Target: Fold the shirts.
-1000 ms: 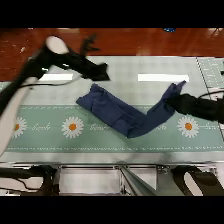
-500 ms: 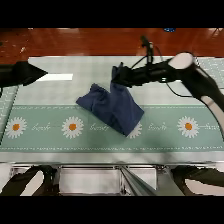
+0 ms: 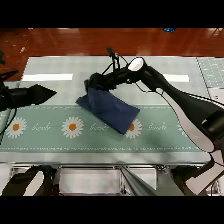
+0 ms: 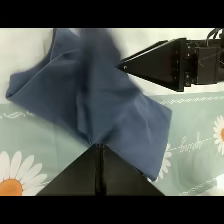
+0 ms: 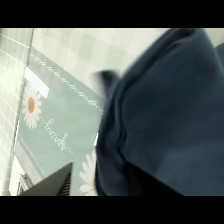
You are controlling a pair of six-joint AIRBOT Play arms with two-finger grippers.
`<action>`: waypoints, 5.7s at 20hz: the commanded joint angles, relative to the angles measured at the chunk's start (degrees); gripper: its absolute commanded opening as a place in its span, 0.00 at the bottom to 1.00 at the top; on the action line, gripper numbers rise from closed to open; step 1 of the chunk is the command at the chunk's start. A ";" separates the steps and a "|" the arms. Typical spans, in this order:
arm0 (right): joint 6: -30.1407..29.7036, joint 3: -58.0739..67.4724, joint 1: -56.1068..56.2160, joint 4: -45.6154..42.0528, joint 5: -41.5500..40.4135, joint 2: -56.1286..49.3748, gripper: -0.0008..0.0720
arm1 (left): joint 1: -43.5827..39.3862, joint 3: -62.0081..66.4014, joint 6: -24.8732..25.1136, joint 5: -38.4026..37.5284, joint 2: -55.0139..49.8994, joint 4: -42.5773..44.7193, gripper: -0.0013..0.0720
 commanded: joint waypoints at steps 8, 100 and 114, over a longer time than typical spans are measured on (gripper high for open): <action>6.80 -0.72 -15.69 -21.24 21.66 18.69 0.57 | -2.60 -5.99 0.22 6.29 -0.37 -2.71 0.04; -1.18 -34.10 -86.53 -8.04 9.66 56.13 0.05 | -5.79 28.89 6.12 11.06 -18.69 0.09 0.04; 23.02 -17.77 -13.79 -60.48 18.58 23.02 0.05 | -18.53 13.86 -12.94 9.44 -26.03 30.75 0.04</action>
